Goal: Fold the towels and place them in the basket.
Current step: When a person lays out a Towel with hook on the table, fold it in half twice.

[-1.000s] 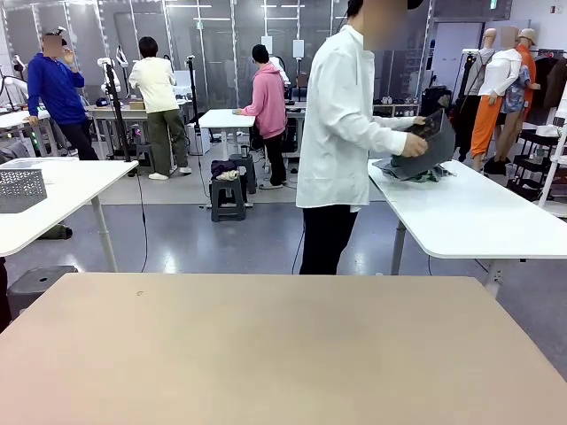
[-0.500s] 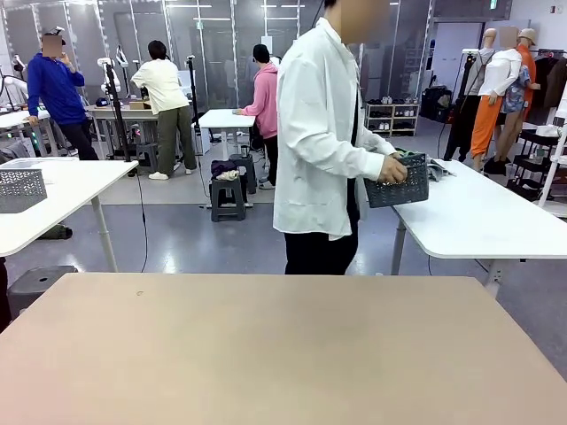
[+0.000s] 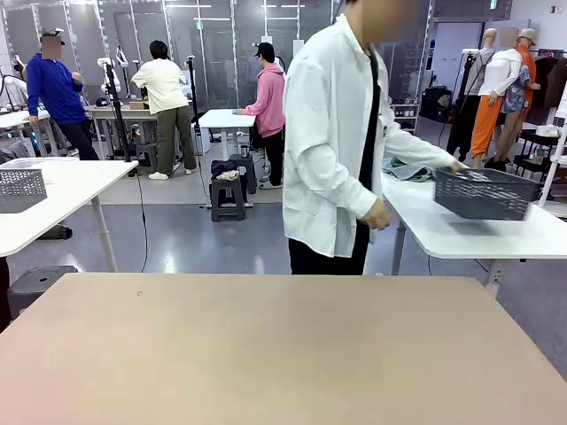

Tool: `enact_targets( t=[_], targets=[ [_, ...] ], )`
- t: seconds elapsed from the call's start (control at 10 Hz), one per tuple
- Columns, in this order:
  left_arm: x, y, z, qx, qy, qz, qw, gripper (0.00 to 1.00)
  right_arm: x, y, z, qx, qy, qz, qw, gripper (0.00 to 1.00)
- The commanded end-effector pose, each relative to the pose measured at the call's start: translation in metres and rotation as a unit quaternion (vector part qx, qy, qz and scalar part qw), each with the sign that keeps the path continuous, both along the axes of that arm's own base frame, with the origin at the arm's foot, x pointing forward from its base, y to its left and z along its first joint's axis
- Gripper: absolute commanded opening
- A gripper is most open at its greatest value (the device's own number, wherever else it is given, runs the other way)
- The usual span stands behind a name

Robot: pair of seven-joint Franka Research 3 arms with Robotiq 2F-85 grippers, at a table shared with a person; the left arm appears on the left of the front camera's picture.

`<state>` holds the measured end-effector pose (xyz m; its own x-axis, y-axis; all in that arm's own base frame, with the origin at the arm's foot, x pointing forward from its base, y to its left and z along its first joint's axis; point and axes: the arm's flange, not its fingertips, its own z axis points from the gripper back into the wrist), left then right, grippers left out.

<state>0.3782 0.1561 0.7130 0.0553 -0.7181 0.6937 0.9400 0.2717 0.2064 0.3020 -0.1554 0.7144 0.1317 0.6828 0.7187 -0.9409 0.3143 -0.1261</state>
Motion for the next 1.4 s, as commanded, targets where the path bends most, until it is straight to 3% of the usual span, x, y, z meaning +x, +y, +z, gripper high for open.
enact_targets(
  t=[0.0, 1.3],
  targets=[
    [-0.0005, 0.0002, 0.0007, -0.004, -0.002, 0.000, 1.000, 1.00, -0.0016, 0.0011, -0.0005, 0.003, -0.003, 0.002, 1.000, 1.00],
    [-0.0005, 0.0002, 0.0007, -0.004, -0.002, 0.000, 1.000, 1.00, -0.0016, 0.0011, -0.0005, 0.003, -0.003, 0.002, 1.000, 1.00]
  ],
)
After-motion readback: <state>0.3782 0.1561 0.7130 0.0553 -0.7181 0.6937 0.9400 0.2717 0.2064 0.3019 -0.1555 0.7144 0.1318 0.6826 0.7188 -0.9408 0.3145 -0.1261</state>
